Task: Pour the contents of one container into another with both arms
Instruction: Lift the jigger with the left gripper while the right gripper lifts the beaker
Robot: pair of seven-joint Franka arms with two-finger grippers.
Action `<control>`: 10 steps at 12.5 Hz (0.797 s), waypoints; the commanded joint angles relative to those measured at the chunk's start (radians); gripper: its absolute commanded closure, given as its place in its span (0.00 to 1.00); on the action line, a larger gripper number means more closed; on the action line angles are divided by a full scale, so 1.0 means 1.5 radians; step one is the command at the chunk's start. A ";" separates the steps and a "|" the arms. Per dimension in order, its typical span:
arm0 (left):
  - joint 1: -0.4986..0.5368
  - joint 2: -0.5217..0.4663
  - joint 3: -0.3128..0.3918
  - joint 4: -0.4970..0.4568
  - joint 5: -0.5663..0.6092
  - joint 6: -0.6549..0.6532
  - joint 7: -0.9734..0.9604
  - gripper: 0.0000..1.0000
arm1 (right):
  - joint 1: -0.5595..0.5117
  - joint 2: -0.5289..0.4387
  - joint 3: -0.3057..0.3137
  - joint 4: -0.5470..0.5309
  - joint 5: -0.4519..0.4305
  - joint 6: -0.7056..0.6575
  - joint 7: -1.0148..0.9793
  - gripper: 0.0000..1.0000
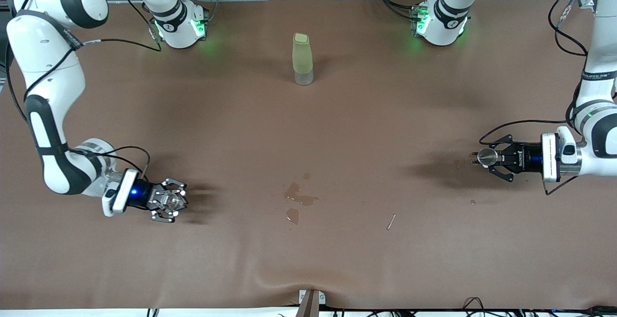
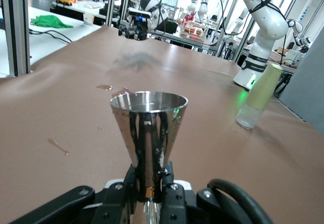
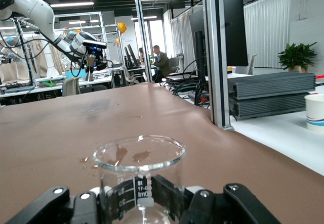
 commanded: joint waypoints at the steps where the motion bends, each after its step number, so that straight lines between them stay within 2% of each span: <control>1: 0.002 -0.018 -0.002 -0.014 0.014 -0.003 -0.017 1.00 | 0.000 -0.032 0.049 -0.011 0.021 0.044 0.027 1.00; 4: -0.006 -0.013 -0.002 -0.014 0.014 0.003 -0.016 1.00 | 0.007 -0.032 0.122 0.001 0.020 0.086 0.080 1.00; 8: 0.000 -0.006 0.002 -0.014 0.044 0.004 -0.009 1.00 | 0.003 -0.032 0.229 0.013 0.019 0.209 0.103 1.00; 10: -0.006 -0.010 -0.002 -0.013 0.035 0.003 -0.017 1.00 | 0.001 -0.032 0.261 0.015 0.016 0.234 0.124 1.00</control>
